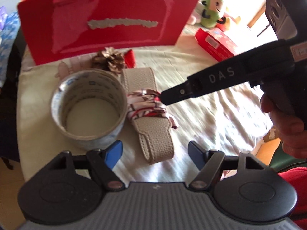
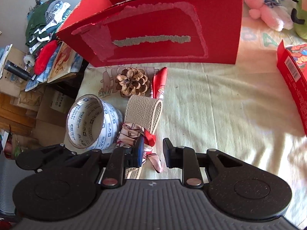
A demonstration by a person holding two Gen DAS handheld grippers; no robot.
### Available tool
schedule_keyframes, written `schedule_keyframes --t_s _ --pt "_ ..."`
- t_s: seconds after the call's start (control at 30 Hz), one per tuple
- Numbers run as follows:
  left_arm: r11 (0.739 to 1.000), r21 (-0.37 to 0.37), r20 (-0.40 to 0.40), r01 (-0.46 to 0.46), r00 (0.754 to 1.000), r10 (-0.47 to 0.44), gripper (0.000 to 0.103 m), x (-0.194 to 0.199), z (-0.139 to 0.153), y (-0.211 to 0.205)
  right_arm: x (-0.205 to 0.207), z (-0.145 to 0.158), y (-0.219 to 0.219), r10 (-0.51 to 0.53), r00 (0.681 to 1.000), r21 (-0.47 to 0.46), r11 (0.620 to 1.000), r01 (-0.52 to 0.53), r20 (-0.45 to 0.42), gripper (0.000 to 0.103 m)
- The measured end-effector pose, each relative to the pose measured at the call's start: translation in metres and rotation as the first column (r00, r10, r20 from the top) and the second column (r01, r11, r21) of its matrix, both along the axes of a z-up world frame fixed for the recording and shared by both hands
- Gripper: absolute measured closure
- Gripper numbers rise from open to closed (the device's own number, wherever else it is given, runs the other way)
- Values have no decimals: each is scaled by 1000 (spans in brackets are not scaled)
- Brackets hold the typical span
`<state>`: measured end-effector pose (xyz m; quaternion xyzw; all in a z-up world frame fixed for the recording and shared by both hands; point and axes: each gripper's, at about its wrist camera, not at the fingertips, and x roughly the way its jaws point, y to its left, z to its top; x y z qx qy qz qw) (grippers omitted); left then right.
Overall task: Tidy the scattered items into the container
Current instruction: 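Move the right gripper to the beige strap tied with red ribbon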
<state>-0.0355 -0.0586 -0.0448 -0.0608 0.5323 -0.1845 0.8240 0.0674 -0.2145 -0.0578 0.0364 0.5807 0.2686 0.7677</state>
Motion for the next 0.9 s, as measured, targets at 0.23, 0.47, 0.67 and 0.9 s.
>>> schedule_keyframes --t_s 0.23,0.47,0.67,0.9 --pt "999 -28 35 41 999 -40 29 7 -1 -10 7 -6 -2 -54 997 54 997 57 -48 78" --pt "996 -39 67 75 995 -73 27 13 5 -27 23 -7 2 -28 998 100 994 34 -58 76" --pt "999 -30 70 31 997 -29 26 14 4 -33 35 -13 -8 -32 995 153 987 46 -93 76" --pt "1000 -12 67 -12 998 13 30 15 5 -42 42 -14 -10 1 996 171 985 14 -91 76"
